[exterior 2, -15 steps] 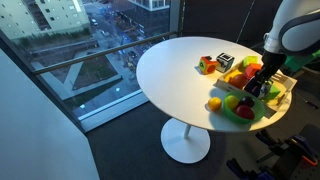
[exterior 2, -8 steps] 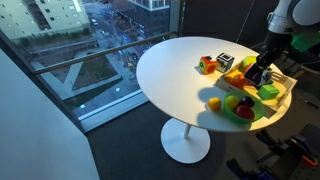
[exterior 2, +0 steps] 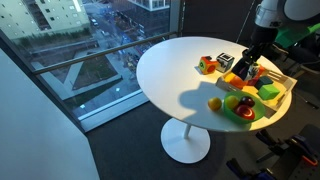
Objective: Remove the block with black and white checked image on top from the wooden tray and place it on the table
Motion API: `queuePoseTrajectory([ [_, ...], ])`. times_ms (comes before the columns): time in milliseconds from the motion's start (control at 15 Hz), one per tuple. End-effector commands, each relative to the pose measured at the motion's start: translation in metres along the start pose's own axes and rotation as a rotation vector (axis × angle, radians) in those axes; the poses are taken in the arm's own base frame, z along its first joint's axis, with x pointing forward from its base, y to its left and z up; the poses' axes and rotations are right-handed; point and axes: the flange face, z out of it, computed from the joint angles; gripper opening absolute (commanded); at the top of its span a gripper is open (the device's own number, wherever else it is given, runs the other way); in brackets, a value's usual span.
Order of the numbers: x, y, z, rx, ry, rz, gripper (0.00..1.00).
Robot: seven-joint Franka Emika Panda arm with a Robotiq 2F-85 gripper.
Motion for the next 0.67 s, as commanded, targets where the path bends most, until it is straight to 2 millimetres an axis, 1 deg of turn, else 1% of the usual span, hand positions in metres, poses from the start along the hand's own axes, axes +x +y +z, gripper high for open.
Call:
queuePoseTrajectory([
  [0, 0.017, -0.016, -0.006, -0.04, 0.01, 0.035, 0.07],
  [133, 0.022, -0.024, -0.005, -0.068, 0.008, 0.056, 0.09],
  [200, 0.023, -0.026, -0.004, -0.083, 0.009, 0.062, 0.46],
  [333, 0.024, -0.029, -0.003, -0.104, 0.006, 0.066, 0.46],
  [467, 0.024, -0.029, -0.001, -0.12, 0.001, 0.066, 0.6],
  [600, 0.023, -0.028, 0.002, -0.132, -0.007, 0.064, 0.78],
])
